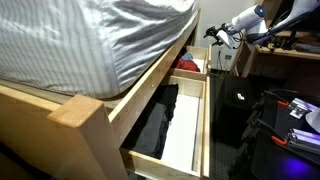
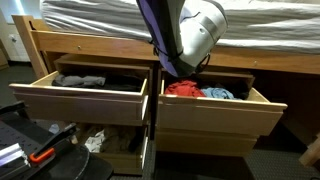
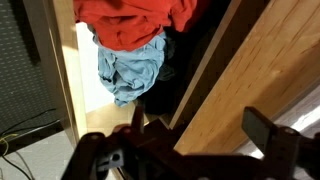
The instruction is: Open the left top drawer then close the right top drawer
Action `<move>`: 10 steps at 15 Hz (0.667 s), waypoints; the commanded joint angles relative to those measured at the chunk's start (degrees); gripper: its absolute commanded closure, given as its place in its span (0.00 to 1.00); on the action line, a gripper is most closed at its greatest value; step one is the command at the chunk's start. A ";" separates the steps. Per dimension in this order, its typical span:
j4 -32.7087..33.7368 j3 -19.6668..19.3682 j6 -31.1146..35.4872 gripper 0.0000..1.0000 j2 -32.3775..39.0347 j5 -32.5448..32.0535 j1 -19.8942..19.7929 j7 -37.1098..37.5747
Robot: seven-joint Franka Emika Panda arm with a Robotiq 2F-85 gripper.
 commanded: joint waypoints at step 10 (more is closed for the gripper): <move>-6.19 -10.63 5.42 0.00 -11.23 25.39 6.02 -14.33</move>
